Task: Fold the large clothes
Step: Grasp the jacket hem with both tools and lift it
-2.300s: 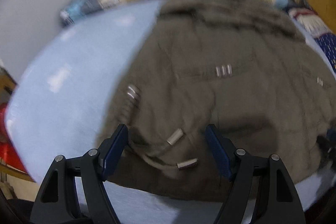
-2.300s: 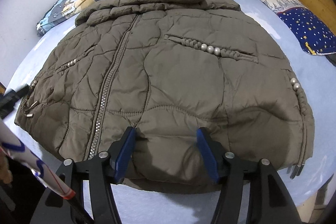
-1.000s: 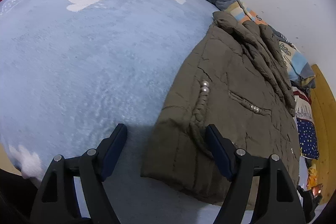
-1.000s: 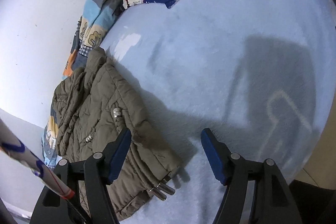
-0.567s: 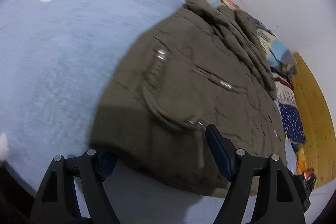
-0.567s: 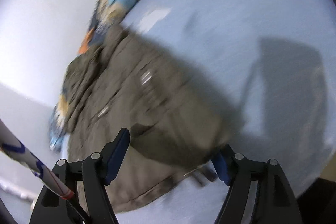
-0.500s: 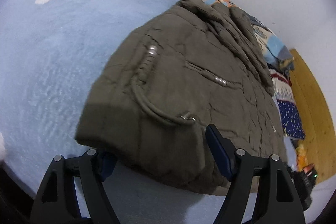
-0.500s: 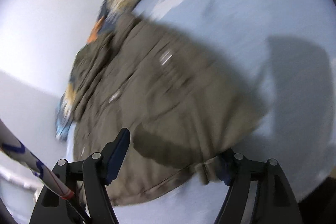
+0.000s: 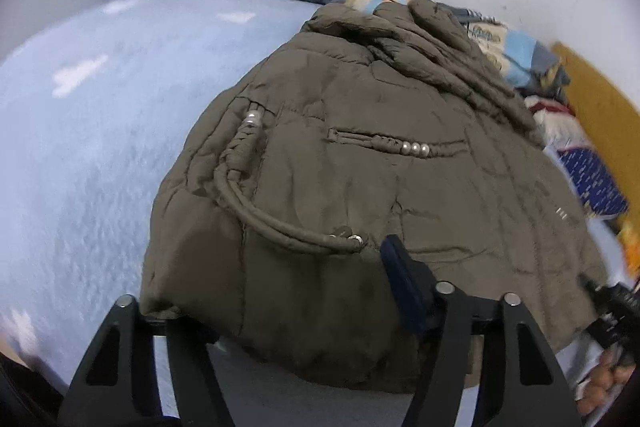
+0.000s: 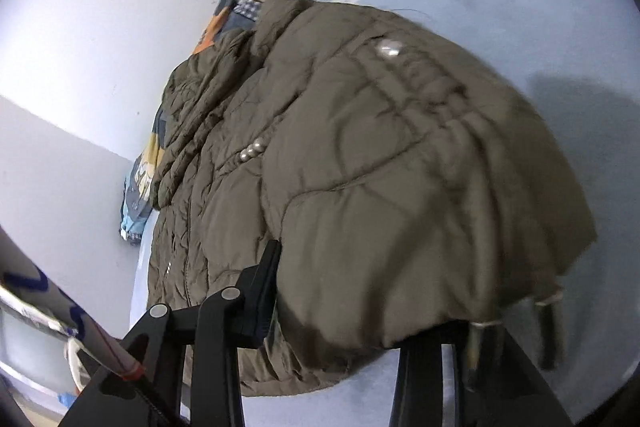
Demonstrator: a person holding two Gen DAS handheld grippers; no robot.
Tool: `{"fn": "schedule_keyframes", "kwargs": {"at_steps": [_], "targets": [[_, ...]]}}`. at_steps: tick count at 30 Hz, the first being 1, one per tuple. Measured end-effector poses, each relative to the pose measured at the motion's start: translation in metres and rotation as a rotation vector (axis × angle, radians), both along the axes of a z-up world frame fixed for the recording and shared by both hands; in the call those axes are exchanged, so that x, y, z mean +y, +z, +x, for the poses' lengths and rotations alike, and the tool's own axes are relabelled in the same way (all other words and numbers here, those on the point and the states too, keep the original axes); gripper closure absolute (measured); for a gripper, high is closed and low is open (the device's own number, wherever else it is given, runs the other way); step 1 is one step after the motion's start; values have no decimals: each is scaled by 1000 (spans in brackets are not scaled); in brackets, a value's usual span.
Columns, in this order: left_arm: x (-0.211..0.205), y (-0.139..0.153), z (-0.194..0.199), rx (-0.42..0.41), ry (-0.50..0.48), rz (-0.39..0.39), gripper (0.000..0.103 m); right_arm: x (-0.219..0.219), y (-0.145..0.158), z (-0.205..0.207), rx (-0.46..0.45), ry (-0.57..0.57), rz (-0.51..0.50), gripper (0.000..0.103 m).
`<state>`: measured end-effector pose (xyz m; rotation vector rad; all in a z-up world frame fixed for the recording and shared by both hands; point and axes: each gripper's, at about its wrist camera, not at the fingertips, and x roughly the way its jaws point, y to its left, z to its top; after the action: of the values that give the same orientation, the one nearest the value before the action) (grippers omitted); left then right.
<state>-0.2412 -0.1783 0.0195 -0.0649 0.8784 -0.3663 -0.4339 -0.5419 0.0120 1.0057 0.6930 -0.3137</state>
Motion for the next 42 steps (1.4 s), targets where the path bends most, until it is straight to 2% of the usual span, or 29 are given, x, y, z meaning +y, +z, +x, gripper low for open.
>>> {"fn": "schedule_keyframes", "kwargs": {"at_steps": [3,8,12,14,15,16,20,24,28,34,42], "targets": [[-2,-4,-1,-19,-1,39,40,8,2,8,32,30,-78,65],[-4,-7,-5,-72,8,68,39,11,1,10,38,20,-97,65],[-8,-6,-5,-92,4,104,42,9,-1,7,19,3,-74,65],[-13,-3,-9,-119,-2,136,58,8,1,5,14,0,-71,68],[-14,0,-11,-145,-2,156,66,9,4,6,7,11,-78,78],[-15,3,-13,-166,-8,162,75,10,8,7,7,24,-94,81],[-15,16,-19,-214,-25,151,83,17,26,7,-14,37,-168,89],[-15,30,-31,-278,-47,146,85,24,47,5,-53,53,-236,90],[-8,43,-38,-284,-58,119,85,31,67,-5,-100,59,-270,91],[5,69,-63,-320,-88,102,85,41,92,-22,-142,70,-277,91],[23,89,-98,-353,-118,69,85,52,114,-60,-186,84,-282,91]]}}
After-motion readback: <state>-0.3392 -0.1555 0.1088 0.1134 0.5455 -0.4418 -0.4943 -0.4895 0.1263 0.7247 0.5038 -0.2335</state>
